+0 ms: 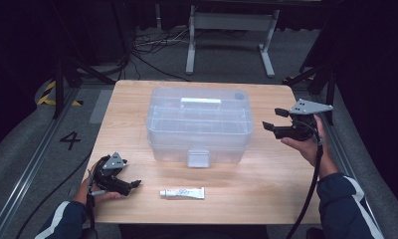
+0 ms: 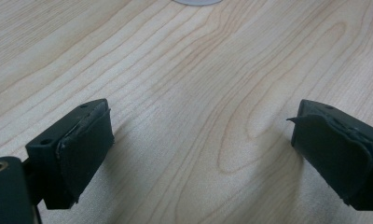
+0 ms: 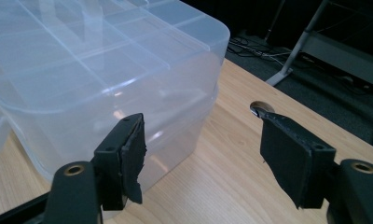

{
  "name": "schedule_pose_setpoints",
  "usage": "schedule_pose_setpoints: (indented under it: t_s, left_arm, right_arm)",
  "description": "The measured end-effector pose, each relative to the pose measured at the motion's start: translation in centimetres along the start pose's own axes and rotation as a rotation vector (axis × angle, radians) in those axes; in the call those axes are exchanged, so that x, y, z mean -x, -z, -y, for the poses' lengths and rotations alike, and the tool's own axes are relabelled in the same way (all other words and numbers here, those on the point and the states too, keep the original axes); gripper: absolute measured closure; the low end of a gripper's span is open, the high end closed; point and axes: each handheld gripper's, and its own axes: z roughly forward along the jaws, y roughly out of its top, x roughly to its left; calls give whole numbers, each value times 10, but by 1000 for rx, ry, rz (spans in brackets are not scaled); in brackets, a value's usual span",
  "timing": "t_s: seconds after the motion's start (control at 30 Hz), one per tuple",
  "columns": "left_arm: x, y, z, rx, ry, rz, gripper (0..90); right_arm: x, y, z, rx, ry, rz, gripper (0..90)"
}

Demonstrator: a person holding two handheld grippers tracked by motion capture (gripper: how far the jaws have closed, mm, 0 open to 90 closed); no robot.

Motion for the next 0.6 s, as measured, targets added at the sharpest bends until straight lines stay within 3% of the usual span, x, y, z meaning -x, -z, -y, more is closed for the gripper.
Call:
schedule_pose_setpoints:
  t_s: [0.4,0.6]
  left_arm:
    - [0,0,0,-1,0,1,57]
    - [0,0,0,-1,0,1,57]
  right_arm:
    - [-14,-16,-26,14,47,-40,362]
    - [-13,-15,-34,37,45,-46,356]
